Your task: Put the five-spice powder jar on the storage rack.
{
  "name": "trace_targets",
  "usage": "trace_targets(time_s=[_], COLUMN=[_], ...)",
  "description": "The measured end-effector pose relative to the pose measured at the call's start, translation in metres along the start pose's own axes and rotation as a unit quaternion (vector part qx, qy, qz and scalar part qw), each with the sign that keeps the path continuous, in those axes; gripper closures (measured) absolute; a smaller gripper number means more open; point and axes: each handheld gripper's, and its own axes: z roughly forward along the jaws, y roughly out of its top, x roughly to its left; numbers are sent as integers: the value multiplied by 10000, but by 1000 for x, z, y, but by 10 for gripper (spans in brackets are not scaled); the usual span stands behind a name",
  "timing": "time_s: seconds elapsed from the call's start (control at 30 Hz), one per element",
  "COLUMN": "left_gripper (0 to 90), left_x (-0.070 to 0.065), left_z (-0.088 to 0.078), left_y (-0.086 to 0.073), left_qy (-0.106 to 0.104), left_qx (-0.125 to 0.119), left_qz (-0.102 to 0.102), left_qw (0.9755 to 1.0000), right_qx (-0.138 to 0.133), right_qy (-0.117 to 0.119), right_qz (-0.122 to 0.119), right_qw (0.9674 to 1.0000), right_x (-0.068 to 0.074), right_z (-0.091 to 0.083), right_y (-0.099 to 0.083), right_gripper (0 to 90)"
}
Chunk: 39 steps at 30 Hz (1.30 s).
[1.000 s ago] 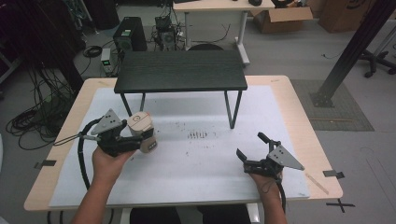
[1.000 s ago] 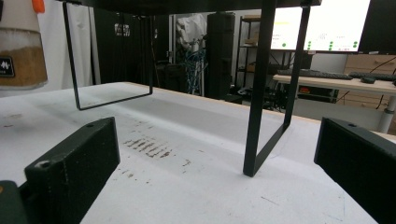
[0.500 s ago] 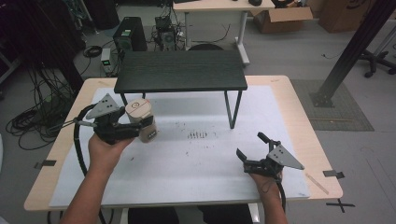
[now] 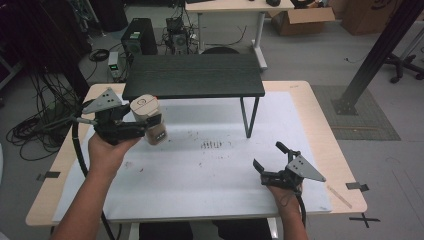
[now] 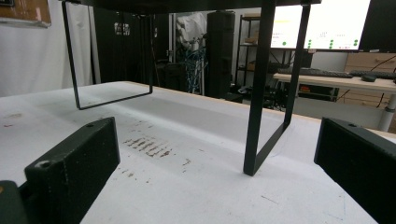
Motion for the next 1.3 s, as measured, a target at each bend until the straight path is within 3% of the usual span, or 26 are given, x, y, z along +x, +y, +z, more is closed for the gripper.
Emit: trace_targets(time_s=[0.33,0.8,1.3], left_gripper=[319,319,319], left_x=[3,8,16], left_z=[6,12,19], left_y=[18,47,73], left_qy=[-40,-79,35], left_qx=[23,-168,-247], left_qz=[-15,-27,8], left_qw=[10000,9998,9997], right_qx=[0,5,10], right_qy=[1,3,4], right_qz=[8,10,20], right_qw=[10000,10000,10000], right_x=[0,0,0], right_z=[0,0,0], right_y=[0,0,0], right_gripper=[0,0,0])
